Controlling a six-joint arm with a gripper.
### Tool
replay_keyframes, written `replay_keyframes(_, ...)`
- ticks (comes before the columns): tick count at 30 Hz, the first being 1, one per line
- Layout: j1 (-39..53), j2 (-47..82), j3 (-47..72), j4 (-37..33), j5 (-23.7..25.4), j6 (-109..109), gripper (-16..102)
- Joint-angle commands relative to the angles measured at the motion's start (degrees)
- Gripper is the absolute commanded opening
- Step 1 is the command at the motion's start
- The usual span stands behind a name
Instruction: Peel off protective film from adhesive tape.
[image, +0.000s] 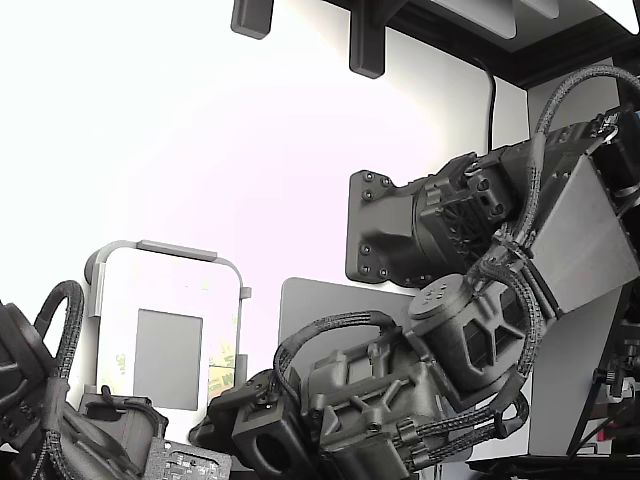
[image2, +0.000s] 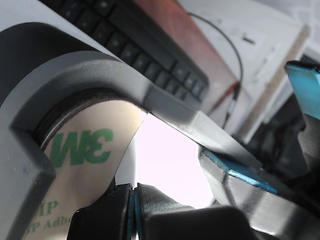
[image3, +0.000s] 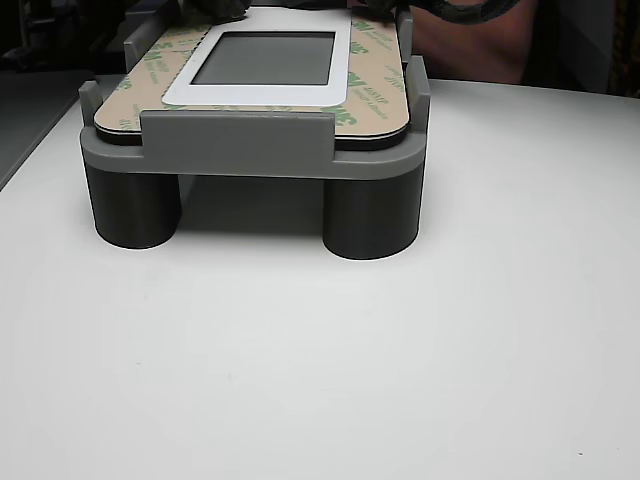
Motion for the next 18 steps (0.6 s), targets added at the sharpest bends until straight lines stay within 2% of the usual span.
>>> replay_keyframes(1, 0.0, 0.7, -2.0, -0.4, -0.4, 0.0, -10)
replay_keyframes(18, 1.0, -0.4, -3.5, 0.4, 0.4, 0.5, -10)
